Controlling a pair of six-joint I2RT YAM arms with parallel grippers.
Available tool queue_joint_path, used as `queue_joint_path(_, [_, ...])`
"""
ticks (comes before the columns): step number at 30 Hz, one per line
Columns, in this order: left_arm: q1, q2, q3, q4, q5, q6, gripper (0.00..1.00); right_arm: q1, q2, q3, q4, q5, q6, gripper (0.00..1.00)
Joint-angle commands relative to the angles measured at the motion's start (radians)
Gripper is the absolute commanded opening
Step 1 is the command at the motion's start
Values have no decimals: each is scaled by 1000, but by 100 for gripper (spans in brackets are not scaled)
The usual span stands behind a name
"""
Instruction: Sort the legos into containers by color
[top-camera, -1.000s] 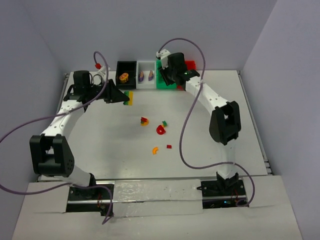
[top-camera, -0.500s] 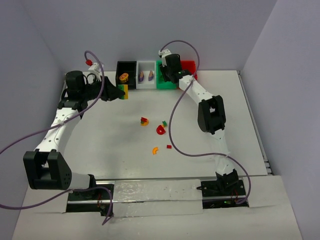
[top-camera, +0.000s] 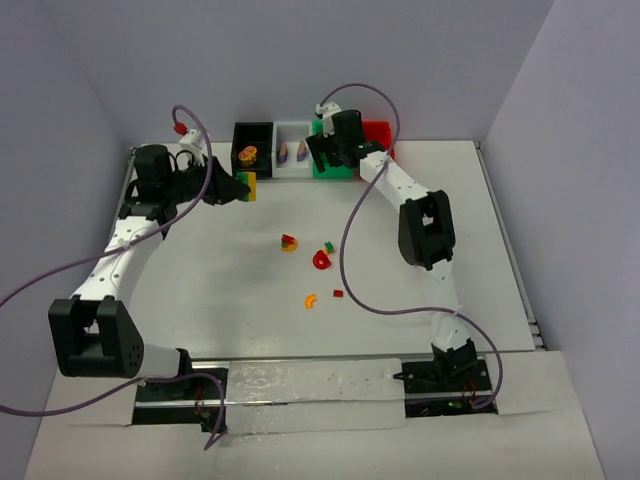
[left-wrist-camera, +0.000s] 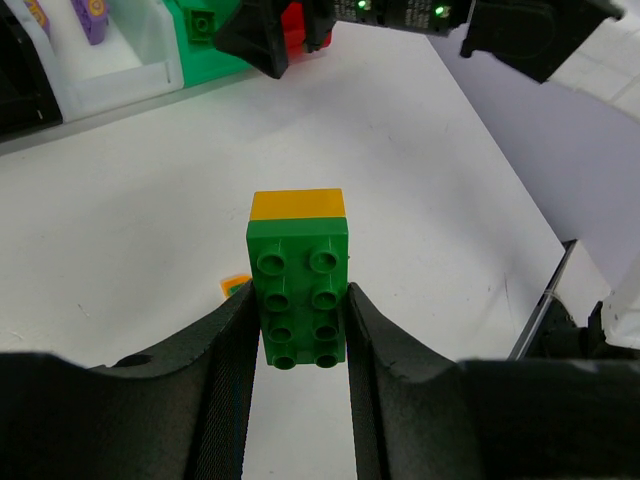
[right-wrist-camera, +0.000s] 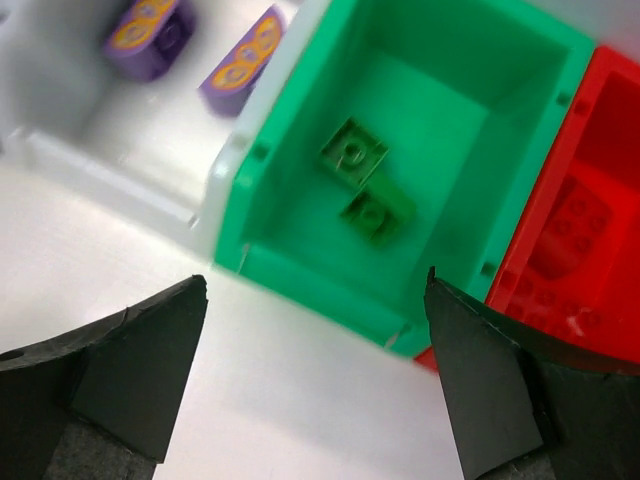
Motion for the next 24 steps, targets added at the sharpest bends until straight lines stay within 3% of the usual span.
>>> queue_joint_path(1, [1,38,40,-6,146,109,1,-8,-291,-83,-38,-148,4,96])
queue_joint_path(6, [0,85,56,-42,257,175,0,-13,-543,-256,-104,-438,-14,96])
queue_joint_path(9, [0,77,33,-41,310,214,0,-12,-595,-284,-183,-588,-31,96])
queue_joint_path(15, [-6,12,-90,229,457,72,0,3,-701,-362,-290,-860,49,89])
queue_joint_path(17, [-25,7,-87,232,496,82,0,24,-710,-383,-309,-906,48,88])
queue_joint_path(19, [-55,34,-15,21,531,239,0,54,-700,-341,-375,-929,8,87])
queue_joint_path(22, [-110,95,125,-469,555,660,0,88,-664,-277,-518,-925,-81,87])
queue_joint_path(24, [-126,134,162,-618,574,790,0,107,-655,-253,-567,-912,-118,87])
